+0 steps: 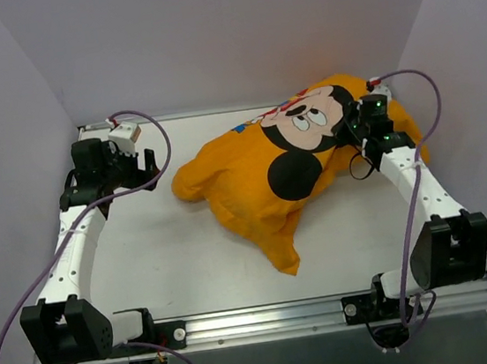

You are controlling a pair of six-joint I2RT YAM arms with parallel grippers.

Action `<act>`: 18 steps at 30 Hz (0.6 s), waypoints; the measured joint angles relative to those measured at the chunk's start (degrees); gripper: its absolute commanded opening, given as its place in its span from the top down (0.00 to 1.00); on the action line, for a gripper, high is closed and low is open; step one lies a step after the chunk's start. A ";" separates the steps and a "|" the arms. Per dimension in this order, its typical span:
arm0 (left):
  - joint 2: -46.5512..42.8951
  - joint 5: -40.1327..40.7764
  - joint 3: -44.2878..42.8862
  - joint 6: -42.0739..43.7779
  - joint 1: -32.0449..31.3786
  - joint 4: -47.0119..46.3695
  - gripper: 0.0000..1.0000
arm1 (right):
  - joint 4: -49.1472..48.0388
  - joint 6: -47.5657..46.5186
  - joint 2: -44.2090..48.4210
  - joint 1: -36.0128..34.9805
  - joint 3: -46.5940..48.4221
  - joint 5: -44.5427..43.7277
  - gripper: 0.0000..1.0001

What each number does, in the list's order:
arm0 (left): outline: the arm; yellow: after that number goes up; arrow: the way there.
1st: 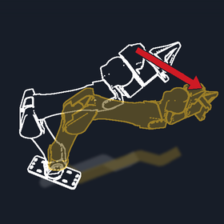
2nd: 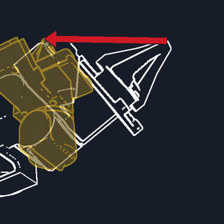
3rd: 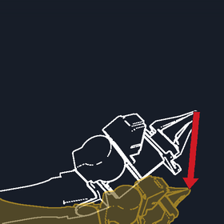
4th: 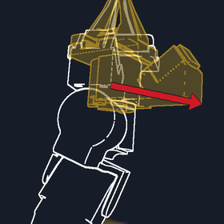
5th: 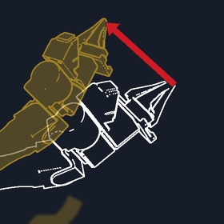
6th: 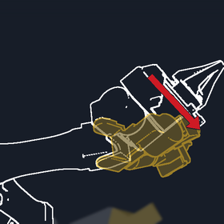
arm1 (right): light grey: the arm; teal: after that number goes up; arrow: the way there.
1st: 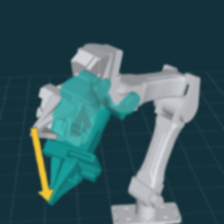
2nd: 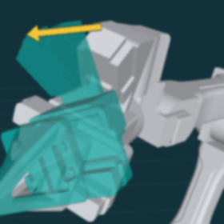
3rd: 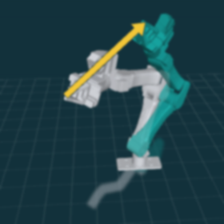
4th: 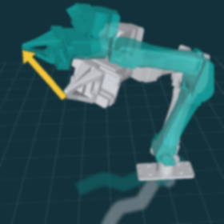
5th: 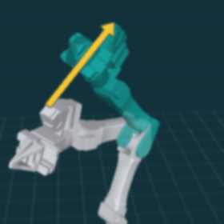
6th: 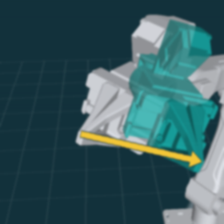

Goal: Remove the pillowcase from the pillow

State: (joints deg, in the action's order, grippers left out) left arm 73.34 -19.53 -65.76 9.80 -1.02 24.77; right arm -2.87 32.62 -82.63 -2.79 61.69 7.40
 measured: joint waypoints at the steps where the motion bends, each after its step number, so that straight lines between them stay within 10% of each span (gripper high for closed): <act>1: -0.22 0.02 -0.44 0.11 0.00 0.94 0.06 | 3.30 -1.68 1.70 0.37 2.14 -1.18 1.00; 12: -3.45 -0.02 -5.01 1.44 0.02 8.15 0.06 | 33.29 -24.33 3.93 1.70 42.62 -16.96 1.00; 18: -3.80 -2.23 -5.53 1.42 0.11 9.86 0.06 | 42.62 -34.84 -10.14 -13.57 63.69 -21.75 1.00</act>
State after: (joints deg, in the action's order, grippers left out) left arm 69.54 -21.76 -71.29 11.22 -0.91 34.63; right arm 39.75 -2.22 -92.77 -16.36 125.38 -14.35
